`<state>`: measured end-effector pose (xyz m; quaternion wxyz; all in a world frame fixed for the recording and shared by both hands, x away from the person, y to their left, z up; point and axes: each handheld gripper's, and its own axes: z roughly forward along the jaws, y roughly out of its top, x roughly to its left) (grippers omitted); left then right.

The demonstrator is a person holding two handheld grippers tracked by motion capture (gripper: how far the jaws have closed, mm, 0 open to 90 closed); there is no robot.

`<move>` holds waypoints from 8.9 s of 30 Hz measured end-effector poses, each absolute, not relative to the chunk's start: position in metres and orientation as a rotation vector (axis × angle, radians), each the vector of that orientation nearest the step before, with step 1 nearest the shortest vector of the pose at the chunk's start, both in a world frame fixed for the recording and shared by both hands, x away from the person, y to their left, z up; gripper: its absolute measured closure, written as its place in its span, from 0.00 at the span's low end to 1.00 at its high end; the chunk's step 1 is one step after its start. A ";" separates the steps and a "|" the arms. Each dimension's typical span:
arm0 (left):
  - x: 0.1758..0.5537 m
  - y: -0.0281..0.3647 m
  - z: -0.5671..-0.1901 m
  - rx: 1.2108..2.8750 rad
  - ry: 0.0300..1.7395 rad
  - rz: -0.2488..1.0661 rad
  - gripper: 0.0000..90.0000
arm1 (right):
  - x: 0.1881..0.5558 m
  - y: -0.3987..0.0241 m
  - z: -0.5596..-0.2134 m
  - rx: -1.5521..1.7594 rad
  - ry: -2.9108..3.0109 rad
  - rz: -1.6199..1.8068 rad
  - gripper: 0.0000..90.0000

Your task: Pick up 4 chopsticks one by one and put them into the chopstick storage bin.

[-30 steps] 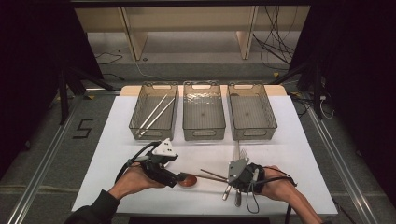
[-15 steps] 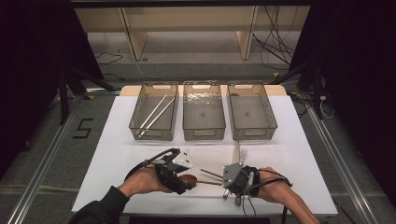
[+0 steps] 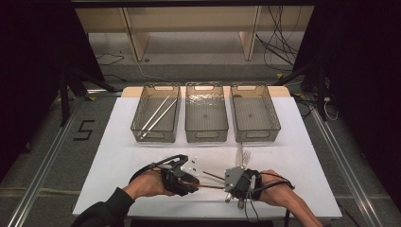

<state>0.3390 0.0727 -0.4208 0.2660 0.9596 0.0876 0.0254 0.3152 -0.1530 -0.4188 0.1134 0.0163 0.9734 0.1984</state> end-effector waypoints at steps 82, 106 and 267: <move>0.423 0.200 -0.391 2.042 1.109 0.353 0.95 | 0.333 -0.221 -0.410 0.919 2.585 0.989 0.32; 0.484 0.219 -0.385 2.017 1.259 0.395 0.95 | 0.333 -0.222 -0.410 0.922 2.585 0.988 0.32; 0.350 0.101 -0.421 2.479 0.475 0.146 0.29 | 0.317 -0.163 -0.424 0.279 2.905 0.435 0.94</move>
